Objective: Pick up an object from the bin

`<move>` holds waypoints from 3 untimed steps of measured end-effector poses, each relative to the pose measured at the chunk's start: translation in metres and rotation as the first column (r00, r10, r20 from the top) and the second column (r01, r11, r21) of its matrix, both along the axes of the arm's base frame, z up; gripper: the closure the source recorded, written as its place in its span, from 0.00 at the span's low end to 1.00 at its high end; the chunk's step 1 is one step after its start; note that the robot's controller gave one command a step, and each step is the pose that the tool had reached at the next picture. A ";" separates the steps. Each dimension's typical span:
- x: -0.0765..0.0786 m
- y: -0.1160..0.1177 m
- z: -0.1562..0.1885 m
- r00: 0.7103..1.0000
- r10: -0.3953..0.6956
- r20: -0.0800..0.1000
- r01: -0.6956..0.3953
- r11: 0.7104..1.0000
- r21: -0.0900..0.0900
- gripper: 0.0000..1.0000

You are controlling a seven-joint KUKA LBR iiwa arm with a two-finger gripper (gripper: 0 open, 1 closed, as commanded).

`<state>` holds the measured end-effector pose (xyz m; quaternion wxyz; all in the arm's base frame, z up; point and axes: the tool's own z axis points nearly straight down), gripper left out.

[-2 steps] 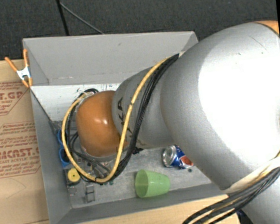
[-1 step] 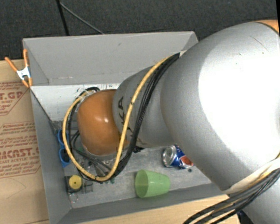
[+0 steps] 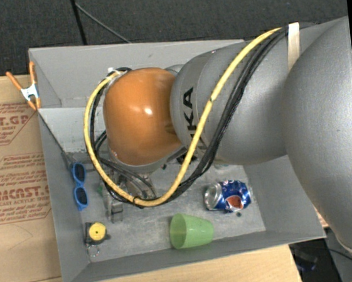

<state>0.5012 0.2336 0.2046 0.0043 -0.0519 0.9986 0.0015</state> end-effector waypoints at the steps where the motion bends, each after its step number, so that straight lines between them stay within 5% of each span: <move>1: -0.002 0.000 -0.005 1.000 0.000 -0.007 0.000 1.000 -0.002 0.00; 2: 0.050 -0.130 -0.073 0.955 0.297 -0.010 -0.298 0.955 -0.006 0.00; 3: 0.050 -0.181 -0.024 0.923 0.385 -0.003 -0.385 0.923 -0.006 0.00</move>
Offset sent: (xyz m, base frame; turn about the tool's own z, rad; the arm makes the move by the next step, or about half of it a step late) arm 0.0000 0.0000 0.0000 0.0000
